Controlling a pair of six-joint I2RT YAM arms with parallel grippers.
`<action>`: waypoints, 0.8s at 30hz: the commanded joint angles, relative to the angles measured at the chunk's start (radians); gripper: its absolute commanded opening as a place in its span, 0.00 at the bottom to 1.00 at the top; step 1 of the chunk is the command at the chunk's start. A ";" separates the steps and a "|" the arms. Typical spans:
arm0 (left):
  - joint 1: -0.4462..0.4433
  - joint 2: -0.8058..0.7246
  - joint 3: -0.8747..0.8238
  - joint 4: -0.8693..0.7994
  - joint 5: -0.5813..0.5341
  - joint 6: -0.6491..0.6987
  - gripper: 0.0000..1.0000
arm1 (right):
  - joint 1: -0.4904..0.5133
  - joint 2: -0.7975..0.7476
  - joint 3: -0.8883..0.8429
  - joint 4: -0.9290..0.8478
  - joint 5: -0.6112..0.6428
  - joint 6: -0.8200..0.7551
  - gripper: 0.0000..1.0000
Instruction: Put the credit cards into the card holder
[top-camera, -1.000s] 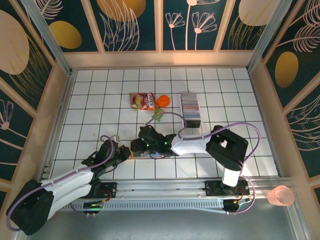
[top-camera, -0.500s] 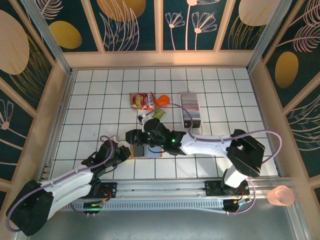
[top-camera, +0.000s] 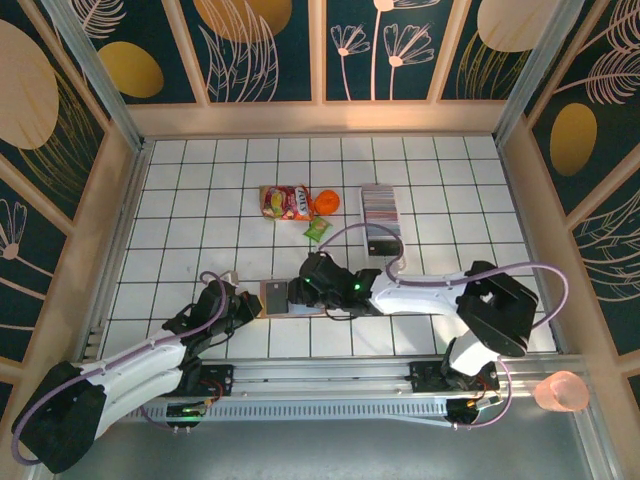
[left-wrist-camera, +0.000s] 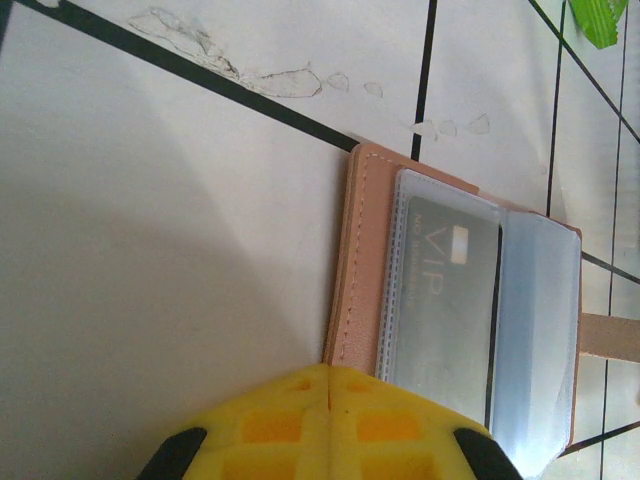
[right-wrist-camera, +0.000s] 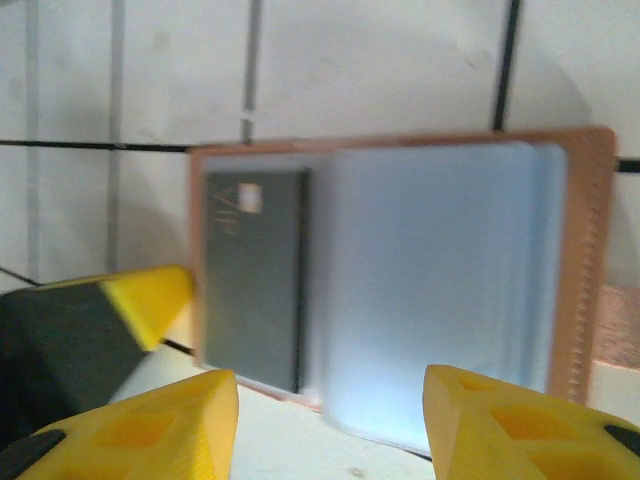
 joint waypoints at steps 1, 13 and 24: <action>-0.005 0.003 -0.012 -0.049 0.011 0.001 0.00 | 0.004 0.033 0.006 -0.011 -0.001 0.030 0.52; -0.003 0.005 -0.017 -0.041 0.015 -0.005 0.00 | 0.008 0.111 0.032 -0.031 -0.009 0.023 0.52; -0.005 -0.001 -0.032 -0.034 0.019 -0.009 0.00 | 0.014 0.196 0.114 0.046 -0.059 0.014 0.52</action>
